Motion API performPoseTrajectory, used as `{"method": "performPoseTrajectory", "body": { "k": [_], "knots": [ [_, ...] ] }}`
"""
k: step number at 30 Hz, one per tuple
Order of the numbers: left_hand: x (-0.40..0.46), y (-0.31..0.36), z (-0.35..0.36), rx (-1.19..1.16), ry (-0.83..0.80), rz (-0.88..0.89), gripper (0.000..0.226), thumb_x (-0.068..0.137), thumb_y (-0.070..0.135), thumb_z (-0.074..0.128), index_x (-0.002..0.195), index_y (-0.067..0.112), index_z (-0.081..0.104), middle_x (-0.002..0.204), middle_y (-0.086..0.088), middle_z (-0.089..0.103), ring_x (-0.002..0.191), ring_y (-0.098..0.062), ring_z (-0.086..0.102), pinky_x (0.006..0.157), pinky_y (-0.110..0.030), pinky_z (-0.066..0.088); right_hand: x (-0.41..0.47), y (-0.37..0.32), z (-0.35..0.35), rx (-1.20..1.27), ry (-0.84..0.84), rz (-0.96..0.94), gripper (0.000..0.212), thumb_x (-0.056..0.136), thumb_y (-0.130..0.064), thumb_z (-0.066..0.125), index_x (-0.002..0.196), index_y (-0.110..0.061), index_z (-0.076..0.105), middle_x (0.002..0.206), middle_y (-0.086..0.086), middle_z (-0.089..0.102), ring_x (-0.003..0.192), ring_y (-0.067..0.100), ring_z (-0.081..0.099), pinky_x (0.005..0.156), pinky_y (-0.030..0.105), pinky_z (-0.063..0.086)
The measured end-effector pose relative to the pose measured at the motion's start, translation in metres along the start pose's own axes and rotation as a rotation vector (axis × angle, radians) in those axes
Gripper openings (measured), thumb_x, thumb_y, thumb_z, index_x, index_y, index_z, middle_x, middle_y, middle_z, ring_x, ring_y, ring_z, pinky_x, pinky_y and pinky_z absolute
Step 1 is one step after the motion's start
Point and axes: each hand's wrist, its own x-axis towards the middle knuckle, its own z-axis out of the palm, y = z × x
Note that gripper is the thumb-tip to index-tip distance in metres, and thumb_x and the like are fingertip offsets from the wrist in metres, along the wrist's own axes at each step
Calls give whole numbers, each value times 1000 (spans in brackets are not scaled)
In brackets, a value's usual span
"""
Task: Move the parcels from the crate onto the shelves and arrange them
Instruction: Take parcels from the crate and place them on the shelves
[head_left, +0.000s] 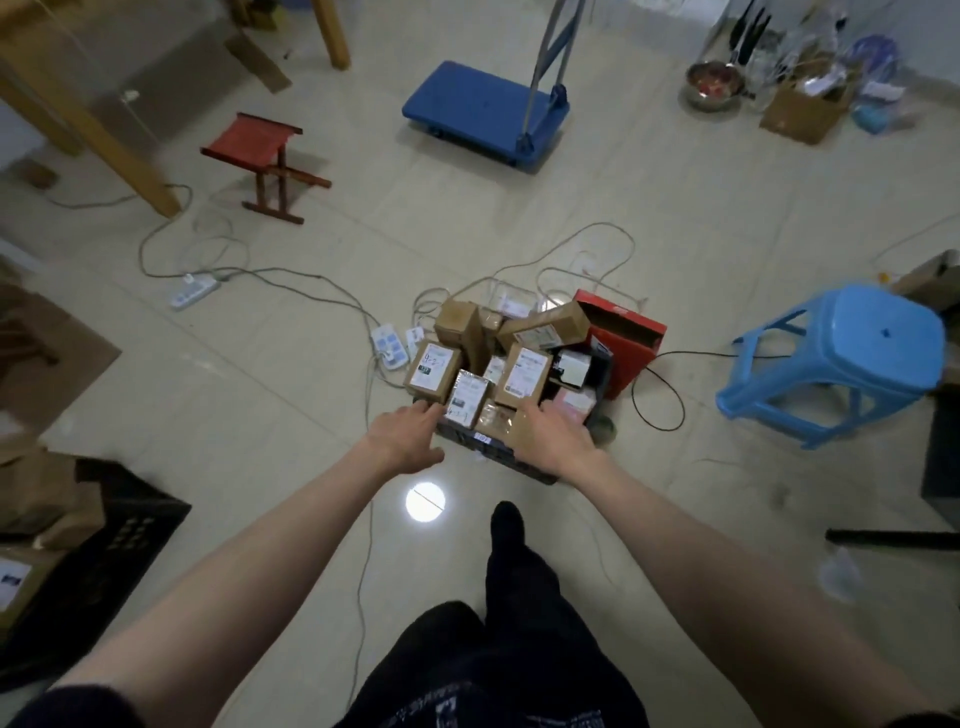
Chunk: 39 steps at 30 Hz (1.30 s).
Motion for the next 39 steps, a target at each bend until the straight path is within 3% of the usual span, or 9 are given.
{"method": "performPoseTrajectory", "body": {
  "k": [3, 7, 12, 18, 22, 27, 32, 36, 39],
  "knots": [
    [25, -24, -12, -49, -25, -42, 66, 89, 43, 59, 146, 25, 31, 139, -4, 47, 120, -25, 53, 90, -40, 49, 44, -9, -11, 42, -58, 10, 69, 87, -36, 71, 144, -23, 35, 133, 12, 50, 118, 34, 55, 84, 37, 47],
    [56, -57, -20, -105, -79, -109, 67, 89, 43, 57, 147, 24, 30, 138, -4, 46, 120, -25, 53, 90, -41, 49, 98, -25, -14, 70, -133, 14, 72, 86, -40, 72, 144, -23, 34, 133, 13, 50, 118, 35, 55, 94, 48, 51],
    [110, -100, -38, -153, -126, -105, 68, 89, 41, 58, 148, 25, 28, 138, -3, 46, 118, -26, 54, 88, -40, 48, 160, -44, -17, 129, -168, 52, 76, 87, -38, 72, 149, -24, 32, 136, 12, 48, 119, 32, 55, 93, 43, 51],
    [203, -145, -43, -195, -215, -42, 63, 91, 38, 56, 147, 24, 31, 139, -3, 46, 121, -26, 52, 89, -40, 46, 240, -55, 0, 322, -186, 231, 71, 88, -29, 69, 148, -23, 34, 138, 11, 48, 121, 33, 53, 93, 42, 49],
    [269, -173, -14, -212, -311, -8, 58, 91, 38, 55, 144, 23, 36, 136, -6, 48, 120, -28, 53, 91, -40, 45, 294, -59, 38, 486, -214, 338, 67, 87, -23, 71, 145, -16, 39, 139, 9, 54, 121, 30, 56, 101, 45, 48],
    [357, -203, 45, -315, -367, -43, 60, 89, 35, 61, 142, 16, 40, 137, -10, 50, 125, -27, 50, 94, -38, 41, 367, -48, 107, 669, -285, 512, 64, 90, -22, 70, 144, -13, 39, 127, 6, 55, 115, 23, 55, 95, 35, 49],
    [427, -228, 118, -486, -440, -164, 84, 84, 36, 72, 150, 10, 26, 146, -15, 44, 132, -31, 45, 99, -37, 40, 432, -42, 173, 811, -282, 636, 54, 94, -15, 67, 141, -8, 42, 112, 3, 50, 108, 20, 53, 89, 30, 47],
    [464, -244, 164, -717, -530, -264, 88, 87, 24, 69, 156, 16, 15, 155, -10, 34, 138, -25, 38, 101, -32, 38, 467, -36, 229, 872, -240, 716, 54, 89, -5, 69, 137, -12, 45, 125, 6, 61, 117, 23, 59, 96, 35, 52],
    [473, -247, 185, -873, -575, -264, 80, 86, 13, 65, 153, 21, 24, 145, -4, 47, 124, -15, 51, 86, -21, 43, 476, -38, 255, 876, -205, 727, 51, 86, 1, 66, 133, -11, 49, 130, 11, 60, 120, 26, 57, 99, 35, 52]
  ]
}}
